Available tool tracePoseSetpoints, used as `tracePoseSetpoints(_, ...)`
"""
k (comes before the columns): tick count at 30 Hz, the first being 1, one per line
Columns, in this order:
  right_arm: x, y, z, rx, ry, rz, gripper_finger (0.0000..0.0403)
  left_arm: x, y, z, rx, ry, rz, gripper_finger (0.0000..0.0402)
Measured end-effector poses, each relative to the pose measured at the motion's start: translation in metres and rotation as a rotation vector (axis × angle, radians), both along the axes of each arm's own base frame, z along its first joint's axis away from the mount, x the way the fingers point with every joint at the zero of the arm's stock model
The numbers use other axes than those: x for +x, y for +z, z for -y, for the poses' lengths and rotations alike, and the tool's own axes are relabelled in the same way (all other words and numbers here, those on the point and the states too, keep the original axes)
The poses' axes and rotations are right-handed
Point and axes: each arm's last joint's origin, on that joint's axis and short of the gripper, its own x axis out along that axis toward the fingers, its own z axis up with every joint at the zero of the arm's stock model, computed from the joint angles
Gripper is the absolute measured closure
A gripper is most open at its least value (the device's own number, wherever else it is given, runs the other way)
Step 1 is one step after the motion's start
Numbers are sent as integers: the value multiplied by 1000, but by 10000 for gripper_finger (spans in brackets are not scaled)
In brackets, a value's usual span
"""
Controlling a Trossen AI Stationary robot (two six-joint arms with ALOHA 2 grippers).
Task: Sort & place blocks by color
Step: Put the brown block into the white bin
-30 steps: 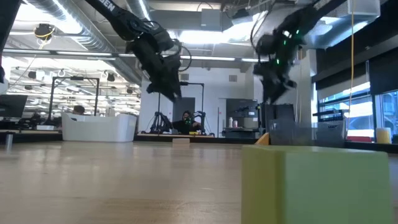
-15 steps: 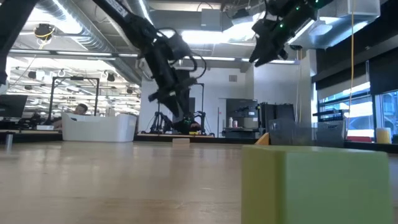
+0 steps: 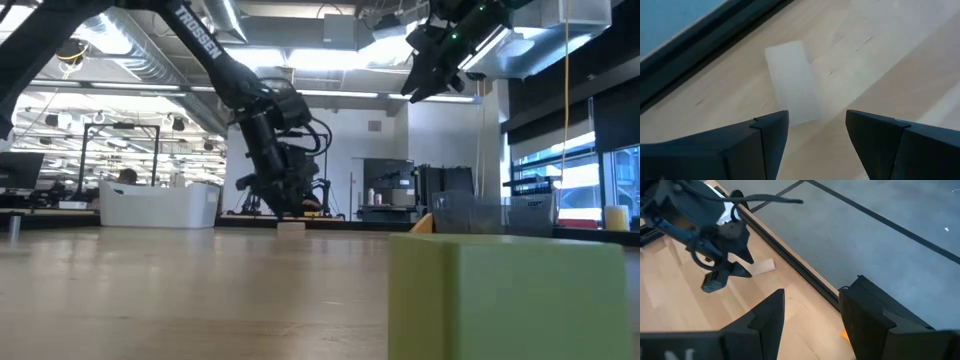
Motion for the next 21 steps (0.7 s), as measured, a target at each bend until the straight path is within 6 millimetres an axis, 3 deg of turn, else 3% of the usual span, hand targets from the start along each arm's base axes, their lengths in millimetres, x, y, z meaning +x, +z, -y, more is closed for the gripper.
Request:
tracePoseSetpoints(8,0,0,0,0,0,0,215,-2,-14,-6,-32,6,-22,209)
tracePoseSetpoints(21,0,0,0,0,0,0,215,-3,-3,-13,-35,59,38,209)
